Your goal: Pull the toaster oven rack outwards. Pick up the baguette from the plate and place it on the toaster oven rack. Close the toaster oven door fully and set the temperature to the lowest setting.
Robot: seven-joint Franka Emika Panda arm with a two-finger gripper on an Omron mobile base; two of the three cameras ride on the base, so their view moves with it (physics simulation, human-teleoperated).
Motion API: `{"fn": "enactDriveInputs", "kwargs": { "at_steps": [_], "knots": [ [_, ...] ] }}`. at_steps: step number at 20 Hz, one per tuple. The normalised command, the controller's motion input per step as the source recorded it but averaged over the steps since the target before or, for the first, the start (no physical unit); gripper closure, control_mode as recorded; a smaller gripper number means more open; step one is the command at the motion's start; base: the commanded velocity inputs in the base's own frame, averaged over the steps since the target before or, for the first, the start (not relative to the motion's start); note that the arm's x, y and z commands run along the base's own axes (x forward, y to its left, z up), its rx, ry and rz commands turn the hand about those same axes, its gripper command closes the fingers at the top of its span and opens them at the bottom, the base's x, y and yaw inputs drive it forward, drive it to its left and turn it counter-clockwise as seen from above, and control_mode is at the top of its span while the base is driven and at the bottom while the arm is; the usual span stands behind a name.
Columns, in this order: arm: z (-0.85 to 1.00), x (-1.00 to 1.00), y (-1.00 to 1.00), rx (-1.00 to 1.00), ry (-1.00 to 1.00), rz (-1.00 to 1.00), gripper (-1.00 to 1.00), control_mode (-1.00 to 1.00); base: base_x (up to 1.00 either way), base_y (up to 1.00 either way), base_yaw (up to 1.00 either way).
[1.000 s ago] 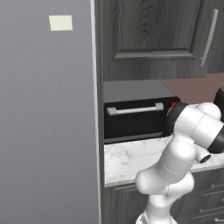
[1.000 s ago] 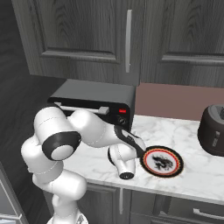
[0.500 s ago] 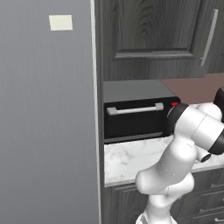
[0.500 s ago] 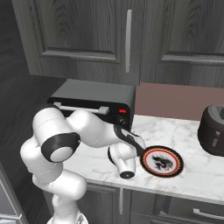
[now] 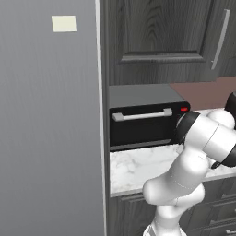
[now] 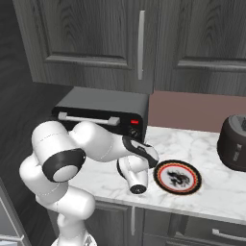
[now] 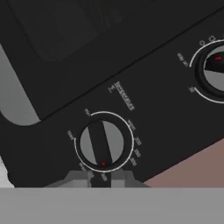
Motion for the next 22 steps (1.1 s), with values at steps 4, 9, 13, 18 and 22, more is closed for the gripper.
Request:
{"fn": "enactDriveInputs", "kwargs": {
  "at_steps": [4,9,13,18,22],
  "knots": [
    [0.02,0.03,0.00,-0.21,-0.11,0.05,1.00,-1.00,0.00,0.00,0.00],
    [0.00,0.08,0.00,-0.20,-0.13,0.06,1.00,-1.00,0.00,0.00,0.00],
    [0.08,0.01,0.00,-0.21,-0.15,0.07,1.00,-1.00,0.00,0.00,0.00],
    [0.15,0.00,0.00,-0.18,-0.16,0.08,1.00,-1.00,0.00,0.00,0.00],
    [0.00,-0.04,0.00,-0.03,-0.03,0.05,1.00,-1.00,0.00,0.00,0.00]
  ]
}}
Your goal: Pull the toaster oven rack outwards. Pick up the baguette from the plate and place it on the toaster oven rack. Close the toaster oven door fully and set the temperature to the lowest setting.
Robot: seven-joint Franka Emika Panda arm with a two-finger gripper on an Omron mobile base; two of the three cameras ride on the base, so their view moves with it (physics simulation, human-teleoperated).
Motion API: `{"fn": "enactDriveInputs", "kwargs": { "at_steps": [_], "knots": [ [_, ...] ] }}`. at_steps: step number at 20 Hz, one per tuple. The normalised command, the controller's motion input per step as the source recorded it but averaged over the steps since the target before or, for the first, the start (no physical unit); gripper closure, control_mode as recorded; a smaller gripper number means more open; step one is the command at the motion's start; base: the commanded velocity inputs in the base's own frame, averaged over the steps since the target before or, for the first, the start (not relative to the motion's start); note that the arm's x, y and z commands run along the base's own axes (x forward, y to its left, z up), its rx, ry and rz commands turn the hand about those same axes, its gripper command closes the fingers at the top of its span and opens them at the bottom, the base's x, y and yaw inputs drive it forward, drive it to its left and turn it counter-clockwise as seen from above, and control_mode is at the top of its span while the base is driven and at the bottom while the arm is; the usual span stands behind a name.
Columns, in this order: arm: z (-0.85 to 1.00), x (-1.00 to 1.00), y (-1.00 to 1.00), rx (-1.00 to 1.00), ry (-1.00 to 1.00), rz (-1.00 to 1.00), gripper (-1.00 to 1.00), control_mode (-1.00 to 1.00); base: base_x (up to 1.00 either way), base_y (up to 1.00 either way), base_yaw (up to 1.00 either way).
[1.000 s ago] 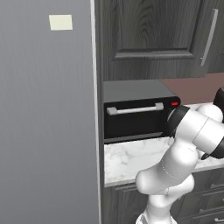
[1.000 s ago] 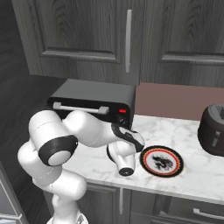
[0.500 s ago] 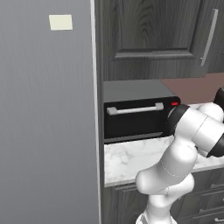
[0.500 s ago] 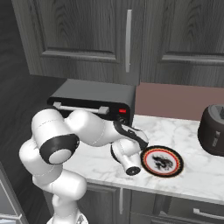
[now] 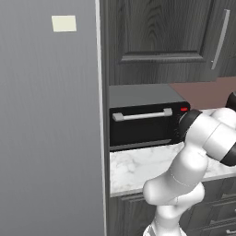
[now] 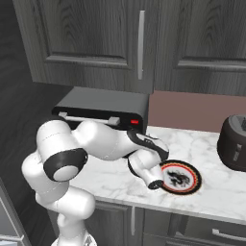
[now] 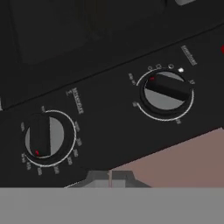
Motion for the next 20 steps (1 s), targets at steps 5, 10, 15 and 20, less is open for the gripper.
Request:
{"fn": "enactDriveInputs", "kwargs": {
  "at_steps": [5,10,15,20],
  "knots": [
    [0.00,-0.27,0.00,0.00,0.00,0.03,1.00,-1.00,0.00,0.00,0.00],
    [0.00,-0.56,0.17,0.00,-0.05,0.00,-1.00,-1.00,0.00,0.00,0.00],
    [0.08,-0.31,0.38,0.00,-0.12,0.01,-1.00,-1.00,0.00,0.00,0.00],
    [0.24,-0.03,0.10,0.00,-0.05,0.01,-1.00,-1.00,0.00,0.00,0.00]
  ]
}}
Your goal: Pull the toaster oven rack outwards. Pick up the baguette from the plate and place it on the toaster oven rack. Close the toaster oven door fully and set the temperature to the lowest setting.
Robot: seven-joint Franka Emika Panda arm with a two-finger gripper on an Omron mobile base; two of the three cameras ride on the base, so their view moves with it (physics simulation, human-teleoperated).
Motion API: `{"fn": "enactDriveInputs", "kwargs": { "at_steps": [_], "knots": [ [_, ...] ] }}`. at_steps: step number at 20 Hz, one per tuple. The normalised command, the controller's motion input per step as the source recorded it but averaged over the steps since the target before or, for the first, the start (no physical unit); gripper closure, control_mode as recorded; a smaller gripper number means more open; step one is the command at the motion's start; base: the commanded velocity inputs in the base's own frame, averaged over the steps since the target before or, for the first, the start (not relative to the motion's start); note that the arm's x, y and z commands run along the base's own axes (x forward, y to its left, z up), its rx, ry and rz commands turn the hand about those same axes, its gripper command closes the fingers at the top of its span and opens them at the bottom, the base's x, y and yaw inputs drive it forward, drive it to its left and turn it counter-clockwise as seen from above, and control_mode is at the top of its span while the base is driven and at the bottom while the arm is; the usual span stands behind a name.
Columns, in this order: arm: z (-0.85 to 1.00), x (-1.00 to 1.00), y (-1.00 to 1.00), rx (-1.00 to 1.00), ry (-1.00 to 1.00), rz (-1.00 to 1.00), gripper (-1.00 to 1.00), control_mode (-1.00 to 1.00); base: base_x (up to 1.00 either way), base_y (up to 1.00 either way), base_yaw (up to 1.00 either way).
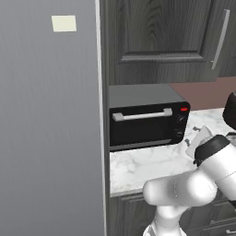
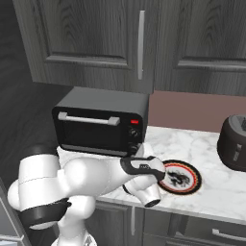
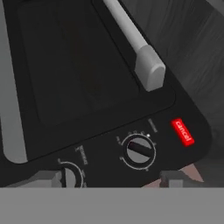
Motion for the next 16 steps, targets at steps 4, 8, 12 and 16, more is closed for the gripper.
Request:
{"fn": "enactDriveInputs", "kwargs": {
  "at_steps": [4,8,12,16],
  "knots": [
    [0.02,0.31,-0.01,0.00,0.01,0.00,-1.00,-1.00,0.00,0.00,0.00],
    [0.00,0.12,-0.01,0.00,0.05,0.00,-1.00,-1.00,0.00,0.00,0.00],
    [-0.14,0.00,0.00,0.00,0.00,0.00,-1.00,-1.00,0.00,0.00,0.00],
    [-0.14,-0.01,0.00,0.00,0.00,0.00,-1.00,-1.00,0.00,0.00,0.00]
  ]
}}
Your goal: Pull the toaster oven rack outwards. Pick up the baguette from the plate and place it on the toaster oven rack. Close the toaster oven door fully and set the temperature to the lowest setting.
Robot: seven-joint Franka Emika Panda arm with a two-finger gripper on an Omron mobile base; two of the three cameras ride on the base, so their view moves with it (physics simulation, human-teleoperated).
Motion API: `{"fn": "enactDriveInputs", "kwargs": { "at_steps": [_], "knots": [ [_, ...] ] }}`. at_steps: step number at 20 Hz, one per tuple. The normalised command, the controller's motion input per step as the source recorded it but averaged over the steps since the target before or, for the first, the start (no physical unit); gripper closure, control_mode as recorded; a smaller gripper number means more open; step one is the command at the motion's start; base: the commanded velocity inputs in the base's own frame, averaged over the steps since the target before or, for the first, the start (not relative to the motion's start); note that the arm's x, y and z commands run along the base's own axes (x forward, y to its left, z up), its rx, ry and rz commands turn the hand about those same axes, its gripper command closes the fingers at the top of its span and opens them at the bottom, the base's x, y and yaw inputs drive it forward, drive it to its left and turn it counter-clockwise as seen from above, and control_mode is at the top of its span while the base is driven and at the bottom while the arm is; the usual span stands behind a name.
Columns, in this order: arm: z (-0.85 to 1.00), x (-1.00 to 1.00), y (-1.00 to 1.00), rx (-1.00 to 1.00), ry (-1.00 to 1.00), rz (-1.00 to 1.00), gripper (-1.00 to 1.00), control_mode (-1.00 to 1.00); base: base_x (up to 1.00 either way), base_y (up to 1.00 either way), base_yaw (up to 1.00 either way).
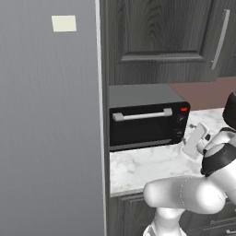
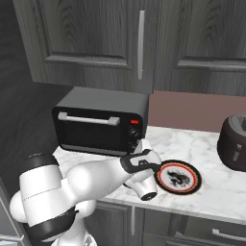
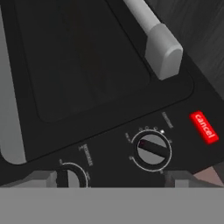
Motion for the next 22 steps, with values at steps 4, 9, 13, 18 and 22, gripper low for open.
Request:
{"fn": "enactDriveInputs", "kwargs": {
  "at_steps": [4,9,13,18,22],
  "knots": [
    [-0.09,0.00,0.05,0.00,0.00,0.00,-1.00,-1.00,0.00,0.00,0.00],
    [-0.10,0.00,0.04,0.00,0.00,0.00,-1.00,-1.00,0.00,0.00,0.00],
    [-0.03,0.07,0.00,-0.02,0.00,0.00,-1.00,-1.00,0.00,0.00,0.00],
    [-0.06,0.01,0.00,-0.02,0.00,0.00,-1.00,-1.00,0.00,0.00,0.00],
    [-0.26,0.02,0.01,-0.03,0.06,0.00,-1.00,-1.00,0.00,0.00,0.00]
  ]
}}
